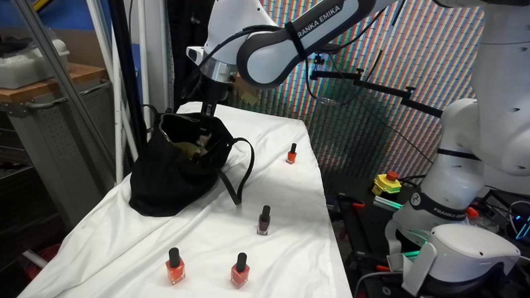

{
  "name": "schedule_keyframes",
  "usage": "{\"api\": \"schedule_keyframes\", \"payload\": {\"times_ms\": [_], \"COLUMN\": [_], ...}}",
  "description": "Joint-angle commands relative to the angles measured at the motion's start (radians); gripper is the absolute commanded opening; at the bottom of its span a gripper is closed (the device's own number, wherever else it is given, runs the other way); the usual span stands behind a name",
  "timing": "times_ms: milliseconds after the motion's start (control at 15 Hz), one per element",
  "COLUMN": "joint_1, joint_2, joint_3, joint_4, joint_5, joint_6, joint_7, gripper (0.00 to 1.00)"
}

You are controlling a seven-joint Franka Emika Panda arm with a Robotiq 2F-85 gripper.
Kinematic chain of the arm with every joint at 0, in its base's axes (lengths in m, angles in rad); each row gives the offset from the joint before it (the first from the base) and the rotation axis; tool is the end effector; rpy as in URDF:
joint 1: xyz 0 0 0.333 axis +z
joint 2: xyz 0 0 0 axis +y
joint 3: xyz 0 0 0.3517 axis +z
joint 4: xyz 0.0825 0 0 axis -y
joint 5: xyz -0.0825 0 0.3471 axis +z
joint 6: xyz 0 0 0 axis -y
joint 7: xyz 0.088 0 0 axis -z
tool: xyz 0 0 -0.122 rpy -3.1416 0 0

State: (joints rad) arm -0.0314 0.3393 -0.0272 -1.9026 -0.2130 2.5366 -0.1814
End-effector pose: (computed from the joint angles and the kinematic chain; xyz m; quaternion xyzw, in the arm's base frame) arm 0.6366 -0.0352 0.3948 0.9764 0.1392 0.1355 0.0939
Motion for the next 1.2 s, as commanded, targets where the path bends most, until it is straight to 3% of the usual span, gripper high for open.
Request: {"api": "schedule_keyframes", "payload": {"times_ms": [0, 67, 200, 467, 1133], "joint_1": [0.001, 0.001, -0.004, -0.027, -0.036], "joint_2": [0.017, 0.014, -0.001, -0.066, -0.22], "joint_3": [-0.009, -0.011, -0.015, -0.011, -0.016], "joint_4": [0.048, 0.047, 0.04, -0.014, -0.138], "joint_5": [-0.018, -0.02, -0.014, 0.005, -0.013], "joint_6": [-0.011, -0.006, -0.05, -0.156, -0.196], "joint_7": [-0.016, -0.015, -0.023, -0.075, -0.106], "gripper": [0.91, 0.97, 1.0, 1.0, 1.0]}}
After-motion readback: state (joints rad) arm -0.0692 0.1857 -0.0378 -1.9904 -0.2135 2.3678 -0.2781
